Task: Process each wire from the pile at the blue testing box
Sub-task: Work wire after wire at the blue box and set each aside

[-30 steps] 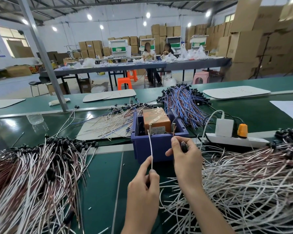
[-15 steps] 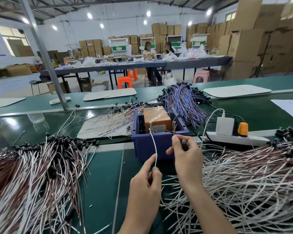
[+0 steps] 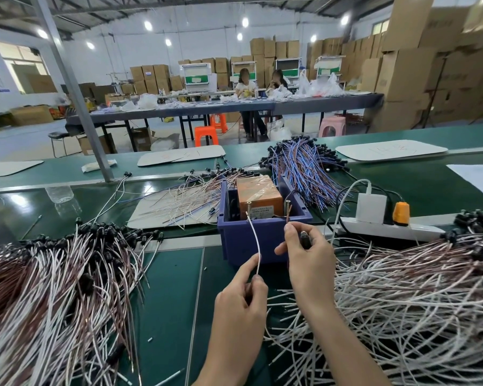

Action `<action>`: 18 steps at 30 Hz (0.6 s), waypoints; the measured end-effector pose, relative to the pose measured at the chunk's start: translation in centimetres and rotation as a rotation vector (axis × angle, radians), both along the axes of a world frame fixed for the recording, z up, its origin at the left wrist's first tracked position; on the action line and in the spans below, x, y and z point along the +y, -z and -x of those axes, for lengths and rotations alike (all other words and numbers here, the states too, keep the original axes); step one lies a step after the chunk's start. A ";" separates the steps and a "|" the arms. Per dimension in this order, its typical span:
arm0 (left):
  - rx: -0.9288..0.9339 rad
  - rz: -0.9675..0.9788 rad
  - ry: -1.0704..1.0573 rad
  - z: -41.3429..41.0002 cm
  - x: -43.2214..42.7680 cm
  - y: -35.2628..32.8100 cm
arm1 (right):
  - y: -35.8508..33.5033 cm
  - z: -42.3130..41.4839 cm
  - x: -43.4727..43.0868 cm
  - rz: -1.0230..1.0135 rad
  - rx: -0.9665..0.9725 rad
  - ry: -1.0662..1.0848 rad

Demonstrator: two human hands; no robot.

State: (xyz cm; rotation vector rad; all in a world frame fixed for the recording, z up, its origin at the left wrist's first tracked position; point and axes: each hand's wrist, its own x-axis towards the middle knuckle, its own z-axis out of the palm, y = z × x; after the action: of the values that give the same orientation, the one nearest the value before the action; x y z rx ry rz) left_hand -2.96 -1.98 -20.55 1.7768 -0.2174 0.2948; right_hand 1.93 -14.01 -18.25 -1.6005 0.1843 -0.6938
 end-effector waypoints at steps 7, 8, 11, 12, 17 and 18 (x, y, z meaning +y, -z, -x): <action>-0.009 -0.011 -0.004 0.0 0.1 -0.1 | 0.0 0.0 -0.3 -0.049 0.030 -0.002; -0.014 -0.016 -0.005 0.0 0.1 -0.1 | 0.0 -0.1 -0.4 -0.067 0.045 -0.002; -0.011 -0.010 -0.002 0.0 0.1 -0.1 | 0.0 -0.1 -0.5 -0.163 0.094 -0.016; -0.006 -0.005 -0.001 0.0 0.1 -0.1 | 0.0 -0.1 -0.6 -0.218 0.102 -0.034; -0.011 -0.005 -0.009 0.0 0.0 -0.1 | -0.2 -0.3 -0.6 -0.316 0.097 -0.059; -0.014 -0.004 -0.009 0.0 0.1 -0.1 | -0.3 -0.3 -0.6 -0.315 0.097 -0.059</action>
State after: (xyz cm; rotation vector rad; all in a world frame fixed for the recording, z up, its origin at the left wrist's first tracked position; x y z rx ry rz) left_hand -2.99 -1.93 -20.49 1.7804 -0.2202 0.3128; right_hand 2.26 -14.60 -17.99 -1.3321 0.3017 -0.5136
